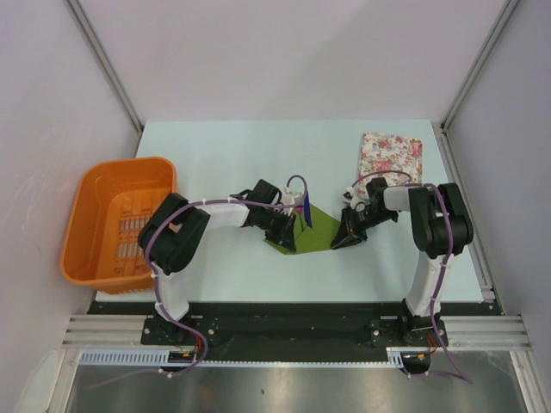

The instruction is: Place the utensils on the paper napkin and roll it up

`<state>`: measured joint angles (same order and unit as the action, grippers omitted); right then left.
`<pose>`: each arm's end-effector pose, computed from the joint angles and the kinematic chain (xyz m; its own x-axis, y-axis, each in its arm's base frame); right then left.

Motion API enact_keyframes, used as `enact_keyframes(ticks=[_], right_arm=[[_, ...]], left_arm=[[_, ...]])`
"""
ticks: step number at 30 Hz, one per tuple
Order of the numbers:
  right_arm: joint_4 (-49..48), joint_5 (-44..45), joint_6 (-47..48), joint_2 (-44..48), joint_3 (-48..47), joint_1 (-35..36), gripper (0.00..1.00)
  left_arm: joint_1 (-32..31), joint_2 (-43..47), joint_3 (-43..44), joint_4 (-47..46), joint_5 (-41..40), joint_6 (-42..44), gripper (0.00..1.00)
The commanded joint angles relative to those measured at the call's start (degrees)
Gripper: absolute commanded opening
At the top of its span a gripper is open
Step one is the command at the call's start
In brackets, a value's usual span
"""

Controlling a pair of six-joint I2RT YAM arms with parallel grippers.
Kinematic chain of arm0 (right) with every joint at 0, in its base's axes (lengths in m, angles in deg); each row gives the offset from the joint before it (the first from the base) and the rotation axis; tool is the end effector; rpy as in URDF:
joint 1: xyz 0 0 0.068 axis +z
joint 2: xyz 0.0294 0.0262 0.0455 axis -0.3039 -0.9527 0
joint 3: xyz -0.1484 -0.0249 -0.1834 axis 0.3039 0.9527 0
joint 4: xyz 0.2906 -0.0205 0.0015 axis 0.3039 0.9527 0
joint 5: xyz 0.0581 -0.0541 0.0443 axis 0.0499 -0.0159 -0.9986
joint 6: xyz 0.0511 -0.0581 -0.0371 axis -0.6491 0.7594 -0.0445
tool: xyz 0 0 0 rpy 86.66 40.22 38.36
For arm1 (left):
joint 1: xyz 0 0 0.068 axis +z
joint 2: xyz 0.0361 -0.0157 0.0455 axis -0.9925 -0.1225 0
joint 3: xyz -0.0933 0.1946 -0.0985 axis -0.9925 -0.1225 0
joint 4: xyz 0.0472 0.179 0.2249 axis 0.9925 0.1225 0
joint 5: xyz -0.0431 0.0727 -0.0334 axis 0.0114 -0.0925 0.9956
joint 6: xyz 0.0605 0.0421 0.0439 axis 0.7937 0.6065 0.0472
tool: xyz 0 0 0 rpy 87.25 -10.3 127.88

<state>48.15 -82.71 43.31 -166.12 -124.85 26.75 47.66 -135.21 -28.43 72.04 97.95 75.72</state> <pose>0.3140 0.1095 0.0166 -0.9945 -0.1047 0.0031 -0.0634 0.6255 0.7777 0.2900 -0.2628 0.0435 -0.8102 0.4304 -0.3979 0.5841 0.5358 -0.6097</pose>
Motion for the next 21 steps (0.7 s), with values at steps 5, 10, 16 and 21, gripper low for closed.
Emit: enact_keyframes(ticks=[5, 10, 16, 21], right_arm=[[4.23, 1.66, 4.67, 2.17, -0.39, -1.08, 0.19], [-0.95, -3.01, -1.04, 8.86, -0.12, 4.38, 0.19], [-3.94, -0.29, -3.51, 6.85, -1.96, 9.04, 0.18], [-4.12, 2.35, -2.98, 2.28, -2.24, 8.26, 0.16]], left_arm=[[0.77, 0.27, -3.09, 0.39, -0.36, 1.02, 0.16], [0.77, 0.44, -2.39, 0.38, 0.70, 1.89, 0.17], [0.77, 1.58, -3.27, -0.23, 1.66, 1.90, 0.18], [1.56, 3.07, -4.06, -0.67, 3.16, 2.08, 0.18]])
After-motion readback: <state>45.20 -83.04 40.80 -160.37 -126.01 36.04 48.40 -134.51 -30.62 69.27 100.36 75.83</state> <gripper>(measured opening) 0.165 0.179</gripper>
